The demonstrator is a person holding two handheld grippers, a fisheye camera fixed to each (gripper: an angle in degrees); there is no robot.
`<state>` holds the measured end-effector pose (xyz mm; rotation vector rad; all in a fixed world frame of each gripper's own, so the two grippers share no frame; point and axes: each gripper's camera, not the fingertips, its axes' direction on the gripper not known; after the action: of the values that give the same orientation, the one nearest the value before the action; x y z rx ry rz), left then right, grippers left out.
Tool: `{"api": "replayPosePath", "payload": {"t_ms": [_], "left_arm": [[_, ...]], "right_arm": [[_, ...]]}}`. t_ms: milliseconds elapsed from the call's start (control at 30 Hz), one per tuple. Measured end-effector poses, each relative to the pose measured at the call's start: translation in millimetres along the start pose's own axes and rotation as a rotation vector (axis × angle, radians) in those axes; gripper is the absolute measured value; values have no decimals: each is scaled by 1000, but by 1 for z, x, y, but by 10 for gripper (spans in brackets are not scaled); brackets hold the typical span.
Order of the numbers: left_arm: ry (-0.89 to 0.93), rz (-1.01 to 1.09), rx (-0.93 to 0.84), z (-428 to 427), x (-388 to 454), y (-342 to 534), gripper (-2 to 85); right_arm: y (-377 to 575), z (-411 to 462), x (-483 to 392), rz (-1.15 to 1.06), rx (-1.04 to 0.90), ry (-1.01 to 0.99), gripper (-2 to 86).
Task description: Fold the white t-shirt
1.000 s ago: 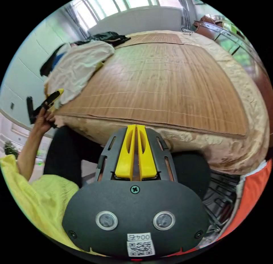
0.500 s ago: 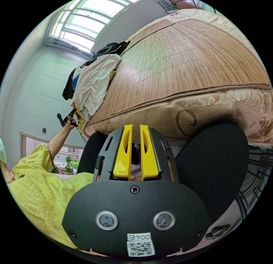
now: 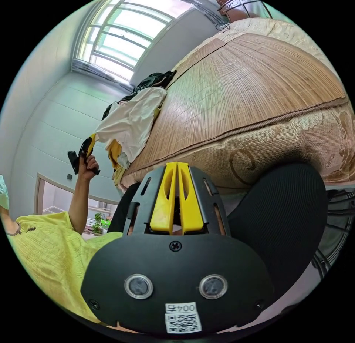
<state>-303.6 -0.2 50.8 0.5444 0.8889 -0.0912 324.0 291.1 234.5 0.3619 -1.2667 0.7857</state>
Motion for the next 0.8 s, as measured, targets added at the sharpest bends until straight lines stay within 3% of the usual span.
{"api": "replayPosePath", "payload": {"t_ms": [200, 367, 633, 800], "left_arm": [[232, -14, -190, 97, 79, 18, 16], [256, -30, -346, 159, 114, 33, 25], [337, -6, -312, 127, 119, 18, 90], [534, -138, -212, 83, 88, 21, 129]], "right_arm": [[6, -29, 25, 35, 134, -101, 51], [8, -38, 39, 50, 210, -155, 116], [3, -25, 45, 36, 196, -177, 138], [-4, 1, 32, -18, 133, -106, 150]]}}
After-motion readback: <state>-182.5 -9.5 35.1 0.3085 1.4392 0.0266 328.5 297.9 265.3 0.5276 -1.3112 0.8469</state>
